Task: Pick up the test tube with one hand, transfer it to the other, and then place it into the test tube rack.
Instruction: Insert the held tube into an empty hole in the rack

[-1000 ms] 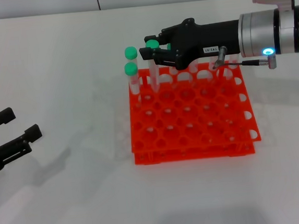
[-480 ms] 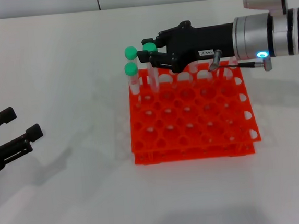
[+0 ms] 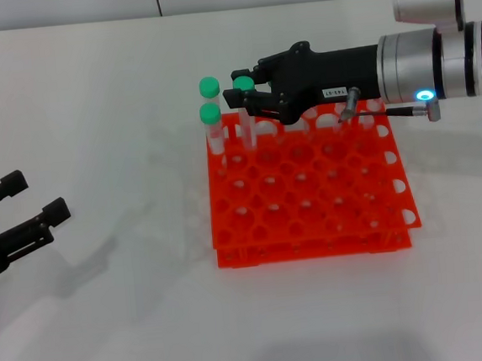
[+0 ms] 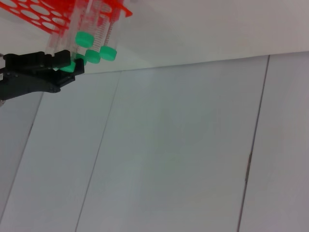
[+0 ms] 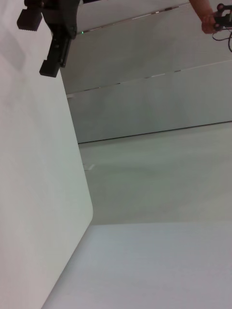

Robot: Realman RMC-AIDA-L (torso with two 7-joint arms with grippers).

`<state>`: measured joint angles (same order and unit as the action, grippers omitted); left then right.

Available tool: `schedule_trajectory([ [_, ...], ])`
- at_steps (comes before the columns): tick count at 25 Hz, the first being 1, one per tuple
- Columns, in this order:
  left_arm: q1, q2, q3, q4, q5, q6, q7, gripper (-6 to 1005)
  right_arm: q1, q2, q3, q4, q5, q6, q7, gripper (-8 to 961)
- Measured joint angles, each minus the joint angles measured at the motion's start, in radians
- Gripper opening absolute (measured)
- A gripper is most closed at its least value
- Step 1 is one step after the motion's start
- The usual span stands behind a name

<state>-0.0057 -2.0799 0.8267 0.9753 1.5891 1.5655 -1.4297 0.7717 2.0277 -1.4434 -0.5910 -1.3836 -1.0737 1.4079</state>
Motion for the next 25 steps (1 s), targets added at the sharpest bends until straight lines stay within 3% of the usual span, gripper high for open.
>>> schedule_trajectory([
  [25, -0.008, 0.0, 0.0, -0.007, 0.0, 0.0, 0.0, 875, -0.007, 0.0, -0.045, 0.006, 0.025, 0.04, -0.011, 432],
])
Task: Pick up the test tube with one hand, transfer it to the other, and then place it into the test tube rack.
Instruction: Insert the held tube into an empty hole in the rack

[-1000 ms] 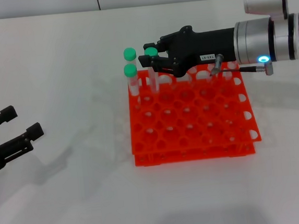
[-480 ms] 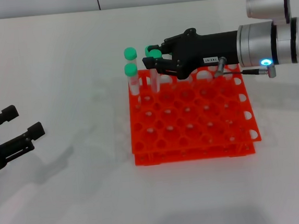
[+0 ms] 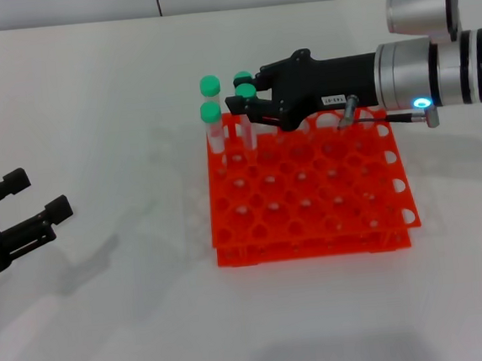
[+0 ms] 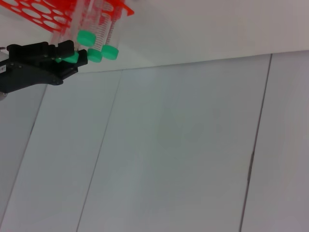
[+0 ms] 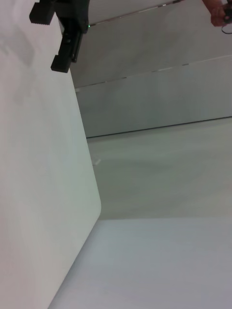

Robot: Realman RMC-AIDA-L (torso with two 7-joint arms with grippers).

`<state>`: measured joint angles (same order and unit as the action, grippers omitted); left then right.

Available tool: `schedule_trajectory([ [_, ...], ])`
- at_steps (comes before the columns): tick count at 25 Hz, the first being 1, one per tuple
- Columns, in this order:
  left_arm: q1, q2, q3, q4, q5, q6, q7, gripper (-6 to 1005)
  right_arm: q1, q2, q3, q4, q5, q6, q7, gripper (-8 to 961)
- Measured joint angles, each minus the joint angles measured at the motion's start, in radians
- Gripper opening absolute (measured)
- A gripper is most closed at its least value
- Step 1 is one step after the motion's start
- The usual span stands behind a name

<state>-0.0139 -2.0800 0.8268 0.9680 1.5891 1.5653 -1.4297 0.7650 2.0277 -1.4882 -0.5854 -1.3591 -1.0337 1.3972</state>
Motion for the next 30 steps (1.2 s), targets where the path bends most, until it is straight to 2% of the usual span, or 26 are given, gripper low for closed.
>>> schedule_trajectory([
  [24, -0.006, 0.002, 0.0, 0.0, 0.001, -0.001, 0.0, 875, 0.001, 0.0, 0.002, -0.012, 0.0, -0.003, 0.001, 448],
  [30, -0.006, 0.002, -0.008, 0.0, 0.002, 0.0, 0.004, 875, -0.024, -0.007, 0.004, -0.052, 0.019, -0.022, 0.006, 449],
])
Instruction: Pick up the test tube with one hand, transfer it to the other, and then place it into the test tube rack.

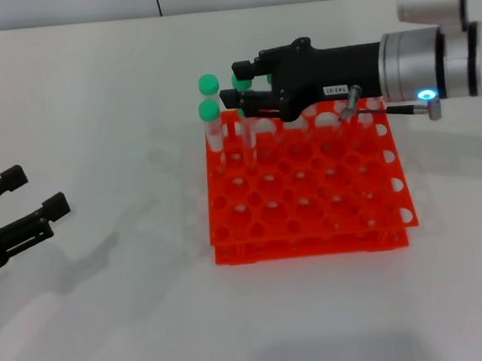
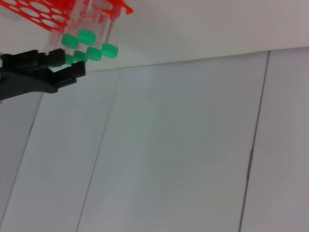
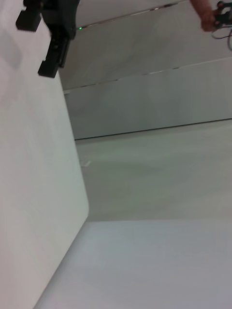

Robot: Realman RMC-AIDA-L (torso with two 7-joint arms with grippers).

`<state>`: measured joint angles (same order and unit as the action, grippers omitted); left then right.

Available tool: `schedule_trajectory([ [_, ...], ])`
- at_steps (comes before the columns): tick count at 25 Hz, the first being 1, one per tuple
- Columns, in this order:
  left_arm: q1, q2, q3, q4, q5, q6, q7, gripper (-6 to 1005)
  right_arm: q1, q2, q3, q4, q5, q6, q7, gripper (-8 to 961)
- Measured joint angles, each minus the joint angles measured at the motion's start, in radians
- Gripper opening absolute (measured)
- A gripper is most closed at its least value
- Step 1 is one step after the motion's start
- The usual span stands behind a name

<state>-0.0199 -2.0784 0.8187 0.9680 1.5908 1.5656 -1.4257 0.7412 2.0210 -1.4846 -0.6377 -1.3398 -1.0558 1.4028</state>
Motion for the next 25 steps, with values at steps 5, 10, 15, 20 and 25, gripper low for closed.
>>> schedule_trajectory([
  [5, -0.004, 0.0, -0.016, -0.002, 0.001, 0.005, 0.02, 875, -0.078, -0.011, 0.01, -0.086, 0.004, -0.065, -0.001, 456],
  [10, -0.026, 0.002, -0.016, -0.011, 0.015, 0.011, 0.023, 875, -0.168, -0.026, 0.055, -0.127, -0.002, -0.151, -0.033, 484],
  [15, -0.09, 0.022, -0.016, -0.053, 0.082, 0.039, 0.018, 875, -0.252, -0.043, 0.158, -0.105, -0.027, -0.247, -0.062, 513],
  [20, -0.163, 0.062, -0.016, -0.119, 0.139, 0.093, 0.023, 875, -0.322, -0.045, 0.242, -0.094, -0.088, -0.296, -0.071, 629],
  [25, -0.215, 0.101, -0.016, -0.156, 0.174, 0.142, 0.025, 875, -0.348, -0.048, 0.249, -0.057, -0.094, -0.321, -0.099, 760],
])
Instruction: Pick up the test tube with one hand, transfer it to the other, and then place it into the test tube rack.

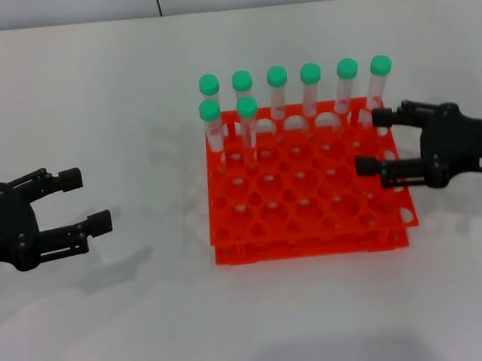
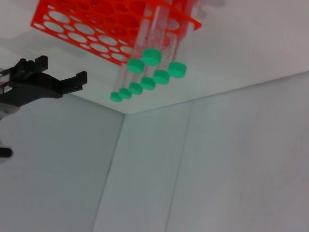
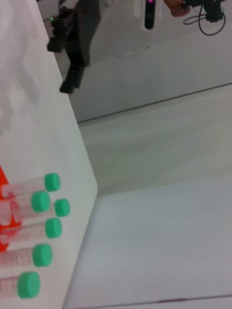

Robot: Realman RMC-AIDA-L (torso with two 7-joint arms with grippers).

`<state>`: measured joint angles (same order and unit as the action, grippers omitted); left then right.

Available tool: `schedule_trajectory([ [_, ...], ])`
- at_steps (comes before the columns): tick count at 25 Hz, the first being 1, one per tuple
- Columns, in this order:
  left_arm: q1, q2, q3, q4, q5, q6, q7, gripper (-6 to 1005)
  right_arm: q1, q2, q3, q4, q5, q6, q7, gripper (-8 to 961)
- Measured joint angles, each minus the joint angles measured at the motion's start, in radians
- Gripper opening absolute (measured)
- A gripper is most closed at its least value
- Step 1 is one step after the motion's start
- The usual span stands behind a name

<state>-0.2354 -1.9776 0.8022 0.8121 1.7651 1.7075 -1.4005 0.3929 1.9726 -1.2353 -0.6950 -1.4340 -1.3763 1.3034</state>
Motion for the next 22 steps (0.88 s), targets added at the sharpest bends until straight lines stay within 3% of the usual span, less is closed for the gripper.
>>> schedule_trajectory([
  [4, -0.027, 0.016, 0.0, -0.002, 0.03, 0.039, -0.002, 875, -0.004, 0.0, 0.0, 0.025, -0.007, -0.031, -0.037, 811],
  [9, -0.039, 0.021, 0.0, -0.002, 0.055, 0.058, -0.005, 875, -0.004, 0.001, 0.001, 0.031, -0.032, -0.042, -0.042, 875],
  [16, -0.047, 0.021, 0.0, -0.002, 0.062, 0.059, -0.016, 875, -0.001, 0.001, 0.004, 0.026, -0.086, -0.052, -0.053, 876],
  [22, -0.063, 0.022, 0.0, -0.002, 0.08, 0.06, -0.032, 875, 0.002, -0.013, 0.003, 0.032, -0.092, -0.058, -0.046, 875],
])
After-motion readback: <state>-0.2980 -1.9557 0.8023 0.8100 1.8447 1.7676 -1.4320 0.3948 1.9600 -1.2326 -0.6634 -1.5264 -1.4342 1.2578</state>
